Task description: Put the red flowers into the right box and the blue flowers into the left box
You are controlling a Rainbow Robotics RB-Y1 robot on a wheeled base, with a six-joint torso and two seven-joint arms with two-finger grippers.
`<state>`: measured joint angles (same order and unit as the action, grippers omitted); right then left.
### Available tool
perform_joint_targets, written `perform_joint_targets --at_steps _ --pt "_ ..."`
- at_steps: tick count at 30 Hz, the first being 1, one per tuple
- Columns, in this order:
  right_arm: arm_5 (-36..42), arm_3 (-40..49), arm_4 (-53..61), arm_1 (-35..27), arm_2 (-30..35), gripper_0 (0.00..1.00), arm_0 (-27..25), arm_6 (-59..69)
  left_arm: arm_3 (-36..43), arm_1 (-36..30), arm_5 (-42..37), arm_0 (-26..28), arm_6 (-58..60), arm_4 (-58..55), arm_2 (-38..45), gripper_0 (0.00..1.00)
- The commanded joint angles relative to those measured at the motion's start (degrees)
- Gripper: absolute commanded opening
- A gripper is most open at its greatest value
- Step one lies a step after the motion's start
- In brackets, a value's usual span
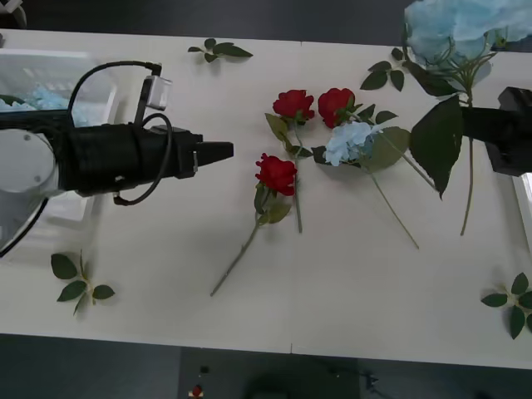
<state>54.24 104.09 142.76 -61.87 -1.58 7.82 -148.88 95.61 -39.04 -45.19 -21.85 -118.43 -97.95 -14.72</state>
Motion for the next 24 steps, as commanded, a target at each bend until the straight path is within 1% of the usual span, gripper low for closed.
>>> perform_joint_targets --at_steps 1,5,7,11,12,13,17,20,24 --pt "-3.08 0.41 2.17 0.26 -6.42 0.0 7.38 -0.71 -8.33 3.09 -10.54 -0.03 -18.07 -11.82 8.57 1.0" --pt "-6.16 -0.73 2.34 1.4 -11.96 0.0 12.48 -0.45 -13.78 6.96 -21.61 -0.38 -28.35 -15.87 15.07 1.0" --pt "-6.78 -1.87 2.43 2.02 -14.59 0.0 15.21 -0.27 -15.01 8.27 -25.83 -0.47 -31.43 -16.48 17.09 1.0" --pt "-6.78 -5.57 3.92 4.04 -20.04 0.0 21.18 -0.1 -15.45 9.94 -31.89 -1.44 -36.52 -16.92 18.41 1.0" --pt "-6.78 -6.09 4.1 4.3 -20.66 0.0 21.89 -0.1 -15.45 10.21 -32.6 -1.79 -36.57 -16.92 18.41 1.0" --pt "-6.78 -7.32 4.28 5.09 -22.24 0.0 23.64 -0.01 -15.45 11.09 -34.18 -2.67 -36.57 -16.92 18.06 1.0" --pt "-6.78 -9.87 5.07 6.94 -25.14 0.0 27.25 0.16 -15.45 13.28 -34.62 -4.6 -36.57 -15.87 16.66 1.0" --pt "-6.78 -11.72 5.68 8.35 -26.99 0.0 29.44 0.52 -15.45 15.66 -33.65 -6.27 -36.57 -12.53 16.13 1.0" --pt "-6.86 -12.6 6.74 9.93 -29.01 0.0 31.73 1.04 -15.45 20.49 -31.72 -8.82 -36.57 -7.96 15.16 1.0"
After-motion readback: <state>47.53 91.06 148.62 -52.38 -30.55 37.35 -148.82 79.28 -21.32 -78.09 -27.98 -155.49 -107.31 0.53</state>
